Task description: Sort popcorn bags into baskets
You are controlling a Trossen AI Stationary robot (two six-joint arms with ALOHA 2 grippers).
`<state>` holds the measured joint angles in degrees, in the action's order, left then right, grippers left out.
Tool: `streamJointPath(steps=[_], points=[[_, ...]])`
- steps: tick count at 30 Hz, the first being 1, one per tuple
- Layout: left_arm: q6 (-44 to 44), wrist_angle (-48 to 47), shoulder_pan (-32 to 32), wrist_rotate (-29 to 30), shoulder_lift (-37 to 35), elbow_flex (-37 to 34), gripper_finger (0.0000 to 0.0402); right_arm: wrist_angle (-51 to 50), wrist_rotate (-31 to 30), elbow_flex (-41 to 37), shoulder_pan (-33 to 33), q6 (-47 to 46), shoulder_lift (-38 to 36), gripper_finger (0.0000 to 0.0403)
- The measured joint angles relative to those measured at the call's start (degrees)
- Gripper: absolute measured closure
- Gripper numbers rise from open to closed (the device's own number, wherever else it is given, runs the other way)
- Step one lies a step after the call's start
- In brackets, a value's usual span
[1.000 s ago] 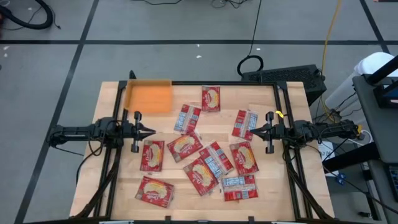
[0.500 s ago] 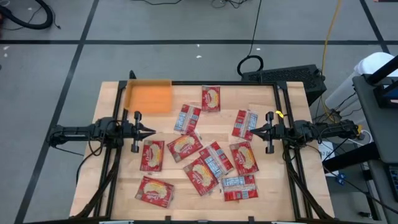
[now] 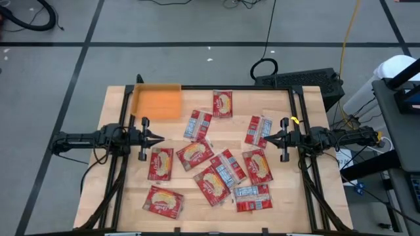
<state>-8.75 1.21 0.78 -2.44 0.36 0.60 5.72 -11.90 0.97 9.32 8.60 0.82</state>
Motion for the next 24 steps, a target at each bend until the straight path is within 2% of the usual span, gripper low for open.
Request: streamJointPath(steps=[19,24], points=[[0.0,0.0,0.0,0.0,0.0,0.0,0.0369,0.5,0.0,0.0,0.0,2.7,0.0,0.0403],[0.0,0.0,0.0,0.0,0.0,0.0,0.0369,2.9,0.1,0.0,0.0,-4.8,0.0,0.0403]])
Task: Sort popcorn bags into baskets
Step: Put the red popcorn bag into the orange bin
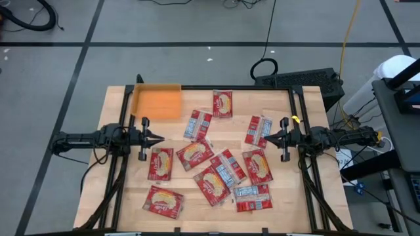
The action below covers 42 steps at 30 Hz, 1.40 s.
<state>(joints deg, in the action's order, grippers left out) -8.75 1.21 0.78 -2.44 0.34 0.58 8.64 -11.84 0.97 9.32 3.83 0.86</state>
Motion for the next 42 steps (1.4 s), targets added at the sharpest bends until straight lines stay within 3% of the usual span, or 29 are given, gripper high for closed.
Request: streamJointPath(steps=[3,9,16,23,31,37,42], points=[[0.0,0.0,0.0,0.0,0.0,0.0,0.0369,4.1,1.2,1.1,0.0,0.4,-0.1,0.0403],[0.0,0.0,0.0,0.0,0.0,0.0,0.0369,2.1,1.5,7.7,0.1,1.4,2.7,0.0403],[0.0,0.0,0.0,0.0,0.0,0.0,0.0369,0.1,1.5,19.9,0.1,-0.3,14.0,0.0403],[0.0,0.2,0.0,0.0,0.0,0.0,0.0369,-12.7,-1.0,36.3,0.2,-5.1,31.0,0.0403],[0.0,0.5,0.0,0.0,0.0,0.0,0.0369,-35.8,-4.6,53.9,0.2,-15.0,49.6,0.0403],[0.0,0.5,0.0,0.0,0.0,0.0,0.0369,-47.0,-3.1,58.0,0.2,-22.7,59.9,0.0394],[0.0,0.5,0.0,0.0,0.0,0.0,0.0369,-51.3,2.3,58.0,-0.6,-25.7,68.0,0.0349]])
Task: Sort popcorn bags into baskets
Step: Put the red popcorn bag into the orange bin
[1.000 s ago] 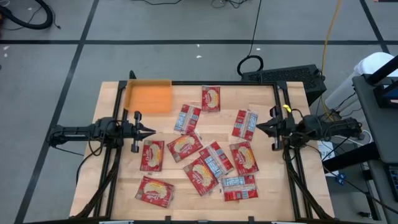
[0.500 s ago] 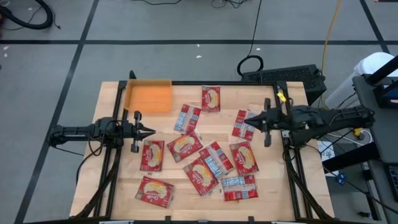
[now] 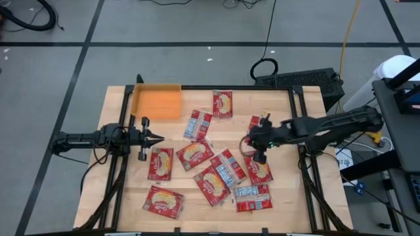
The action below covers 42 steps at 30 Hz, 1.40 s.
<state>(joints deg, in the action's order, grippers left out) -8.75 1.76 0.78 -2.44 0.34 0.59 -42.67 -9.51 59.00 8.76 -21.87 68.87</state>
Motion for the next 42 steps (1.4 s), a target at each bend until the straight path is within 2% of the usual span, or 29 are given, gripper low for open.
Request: streamJointPath(steps=[8,14,19,24,35,39,42], points=[[-0.6,0.1,0.0,0.0,0.0,0.0,0.0369,1.6,7.5,0.0,-4.0,4.1,11.2,0.0270],[-0.1,-0.1,0.0,0.0,0.0,0.0,0.0369,4.2,14.7,0.1,-8.5,8.1,17.5,0.0239],[-1.7,-0.1,0.0,0.4,0.0,0.0,0.0369,2.8,20.5,0.1,-11.2,12.7,21.1,0.0239],[-1.0,-0.3,0.0,2.9,0.0,0.0,0.0369,2.1,20.2,0.1,-13.1,13.8,23.5,0.0241],[0.7,-0.3,0.0,3.0,0.0,0.0,0.0369,3.3,23.1,0.1,-13.4,18.1,30.4,0.0217],[1.8,-0.3,0.0,3.0,0.0,0.0,0.0369,3.4,23.4,0.2,-13.5,20.5,31.6,0.0232],[2.5,-0.3,0.0,3.0,0.0,0.0,0.0369,3.4,23.4,0.2,-13.5,22.6,31.7,0.0260]])
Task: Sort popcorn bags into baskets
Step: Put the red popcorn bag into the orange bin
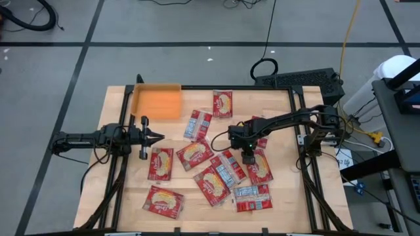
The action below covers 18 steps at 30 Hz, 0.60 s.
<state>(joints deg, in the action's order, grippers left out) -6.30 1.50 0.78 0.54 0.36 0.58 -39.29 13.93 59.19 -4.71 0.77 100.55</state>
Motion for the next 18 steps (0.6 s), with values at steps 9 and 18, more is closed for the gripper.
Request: streamJointPath(steps=[9,18], points=[[0.2,0.0,0.0,0.0,0.0,0.0,0.0369,0.0,-0.1,-0.2,0.3,0.2,-0.4,0.0395],[1.8,0.3,0.0,2.6,0.0,0.0,0.0369,5.5,-5.2,-0.3,0.6,-3.1,-7.5,0.0402]])
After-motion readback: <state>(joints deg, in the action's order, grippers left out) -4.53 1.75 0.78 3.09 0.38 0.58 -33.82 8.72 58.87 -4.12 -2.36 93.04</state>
